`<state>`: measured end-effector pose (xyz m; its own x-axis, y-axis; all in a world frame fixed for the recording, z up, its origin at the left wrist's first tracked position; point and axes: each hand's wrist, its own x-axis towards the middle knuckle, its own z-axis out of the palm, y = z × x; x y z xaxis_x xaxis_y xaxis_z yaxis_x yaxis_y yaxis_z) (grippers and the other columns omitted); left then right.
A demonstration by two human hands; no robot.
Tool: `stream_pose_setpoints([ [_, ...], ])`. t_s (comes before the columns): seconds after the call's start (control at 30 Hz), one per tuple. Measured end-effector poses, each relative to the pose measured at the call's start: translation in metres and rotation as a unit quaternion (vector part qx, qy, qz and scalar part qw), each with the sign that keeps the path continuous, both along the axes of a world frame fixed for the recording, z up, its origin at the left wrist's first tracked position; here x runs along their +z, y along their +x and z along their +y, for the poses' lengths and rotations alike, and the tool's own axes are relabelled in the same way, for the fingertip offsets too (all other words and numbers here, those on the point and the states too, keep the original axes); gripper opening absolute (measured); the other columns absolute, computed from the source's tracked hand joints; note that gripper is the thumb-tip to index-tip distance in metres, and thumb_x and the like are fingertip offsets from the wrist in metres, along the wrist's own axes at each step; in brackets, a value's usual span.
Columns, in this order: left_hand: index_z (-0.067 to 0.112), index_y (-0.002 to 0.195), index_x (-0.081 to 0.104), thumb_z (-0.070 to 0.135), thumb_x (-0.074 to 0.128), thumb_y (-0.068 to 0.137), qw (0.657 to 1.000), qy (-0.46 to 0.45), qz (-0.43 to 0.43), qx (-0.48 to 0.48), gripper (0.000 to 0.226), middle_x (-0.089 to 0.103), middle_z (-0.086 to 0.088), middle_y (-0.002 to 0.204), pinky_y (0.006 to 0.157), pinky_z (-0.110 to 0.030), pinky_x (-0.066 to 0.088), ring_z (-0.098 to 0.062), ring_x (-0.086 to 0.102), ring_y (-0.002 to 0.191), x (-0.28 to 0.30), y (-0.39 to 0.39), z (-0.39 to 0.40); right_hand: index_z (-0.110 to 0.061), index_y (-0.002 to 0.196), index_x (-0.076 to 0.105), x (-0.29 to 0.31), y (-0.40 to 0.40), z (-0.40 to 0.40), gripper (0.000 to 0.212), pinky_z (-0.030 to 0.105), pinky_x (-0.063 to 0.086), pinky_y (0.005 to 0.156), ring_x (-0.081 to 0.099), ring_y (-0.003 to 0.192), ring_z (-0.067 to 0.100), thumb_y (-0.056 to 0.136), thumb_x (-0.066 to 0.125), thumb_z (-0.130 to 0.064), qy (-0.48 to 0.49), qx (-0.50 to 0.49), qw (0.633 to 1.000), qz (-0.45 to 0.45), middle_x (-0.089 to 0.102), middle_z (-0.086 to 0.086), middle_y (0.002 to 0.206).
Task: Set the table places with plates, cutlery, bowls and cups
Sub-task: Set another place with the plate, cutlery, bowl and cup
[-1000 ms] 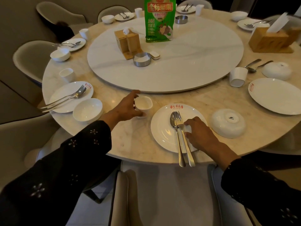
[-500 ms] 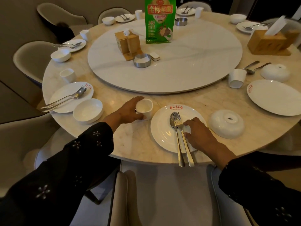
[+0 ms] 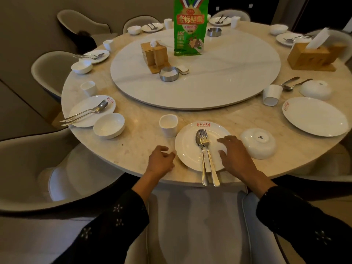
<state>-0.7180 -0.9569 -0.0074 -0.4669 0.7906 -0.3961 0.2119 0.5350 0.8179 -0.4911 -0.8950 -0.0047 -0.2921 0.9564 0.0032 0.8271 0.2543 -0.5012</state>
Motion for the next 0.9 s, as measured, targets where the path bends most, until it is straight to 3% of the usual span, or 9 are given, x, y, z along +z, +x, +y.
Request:
stream_pose_setpoints([
  [0.07,0.009,0.122,0.049,0.026,0.062,0.093,0.998,0.023,-0.055,0.020,0.036,0.068,-0.016,0.098,0.055,-0.024,0.057,-0.019,0.067,0.065,-0.002,0.017,-0.007,-0.016,0.138,0.047,-0.004,0.010,-0.008,0.047,0.041,0.036,0.103,0.042,0.121,0.032,0.092,0.057,-0.015,0.021,-0.063,0.998,0.014,0.042,0.011,0.137],
  [0.13,0.007,0.121,0.050,0.022,0.062,0.093,0.994,0.041,-0.089,0.041,0.034,0.070,-0.020,0.092,0.056,-0.026,0.059,-0.020,0.067,0.059,-0.004,0.028,-0.009,-0.013,0.140,0.041,-0.006,0.014,-0.015,0.053,0.038,0.037,0.100,0.043,0.119,0.034,0.091,0.059,-0.013,-0.034,-0.123,0.989,0.073,0.042,0.015,0.134],
  [0.23,0.008,0.117,0.051,0.011,0.060,0.093,0.988,0.041,-0.126,0.079,0.026,0.070,-0.020,0.091,0.054,-0.025,0.059,-0.017,0.066,0.049,-0.006,0.038,-0.007,-0.007,0.135,0.044,-0.011,0.013,-0.013,0.049,0.031,0.044,0.087,0.059,0.106,0.034,0.089,0.061,-0.009,-0.125,-0.196,0.956,0.177,0.060,0.020,0.119],
  [0.3,0.010,0.114,0.052,0.007,0.058,0.093,0.986,0.044,-0.128,0.100,0.023,0.070,-0.019,0.089,0.054,-0.024,0.058,-0.016,0.066,0.046,-0.008,0.042,-0.005,-0.007,0.133,0.048,-0.015,0.011,-0.009,0.046,0.030,0.057,0.071,0.066,0.092,0.034,0.089,0.061,-0.005,-0.153,-0.220,0.937,0.225,0.065,0.019,0.115],
  [0.37,0.010,0.113,0.053,0.005,0.058,0.092,0.985,0.048,-0.119,0.115,0.022,0.070,-0.018,0.090,0.055,-0.025,0.059,-0.017,0.066,0.048,-0.009,0.042,-0.003,-0.009,0.133,0.049,-0.017,0.009,-0.006,0.044,0.019,0.052,0.046,0.069,0.079,0.031,0.090,0.059,-0.002,-0.172,-0.231,0.922,0.258,0.065,0.019,0.115],
  [0.43,0.011,0.112,0.053,0.005,0.058,0.092,0.983,0.050,-0.121,0.125,0.022,0.069,-0.019,0.094,0.056,-0.027,0.060,-0.018,0.066,0.049,-0.008,0.042,0.000,-0.010,0.132,0.051,-0.019,0.006,-0.001,0.043,0.016,0.048,0.040,0.069,0.074,0.028,0.090,0.058,-0.002,-0.172,-0.238,0.917,0.269,0.065,0.020,0.115],
  [0.7,0.015,0.111,0.053,0.010,0.061,0.092,0.982,0.039,-0.126,0.132,0.021,0.070,-0.013,0.088,0.054,-0.023,0.058,-0.016,0.067,0.052,-0.005,0.043,0.002,-0.010,0.134,0.049,-0.025,0.007,0.003,0.043,0.016,0.049,0.041,0.069,0.072,0.026,0.092,0.057,-0.003,-0.171,-0.243,0.912,0.282,0.064,0.020,0.116],
  [0.83,0.013,0.110,0.050,0.026,0.063,0.092,0.990,0.042,0.023,0.133,0.026,0.062,-0.007,0.095,0.062,-0.023,0.046,-0.013,0.057,0.069,0.000,0.049,-0.005,-0.012,0.134,0.047,-0.017,0.011,-0.002,0.045,0.040,0.058,0.082,0.066,0.095,0.030,0.091,0.061,-0.016,-0.164,-0.239,0.915,0.280,0.065,0.014,0.115],
  [0.9,0.016,0.105,0.049,0.028,0.062,0.091,0.983,0.105,0.097,0.113,0.022,0.057,-0.005,0.092,0.062,-0.020,0.040,-0.012,0.053,0.075,0.004,0.057,-0.008,-0.010,0.130,0.050,-0.009,0.019,-0.005,0.040,0.035,0.051,0.085,0.062,0.093,0.024,0.092,0.061,-0.017,-0.139,-0.230,0.923,0.277,0.063,0.007,0.103],
])
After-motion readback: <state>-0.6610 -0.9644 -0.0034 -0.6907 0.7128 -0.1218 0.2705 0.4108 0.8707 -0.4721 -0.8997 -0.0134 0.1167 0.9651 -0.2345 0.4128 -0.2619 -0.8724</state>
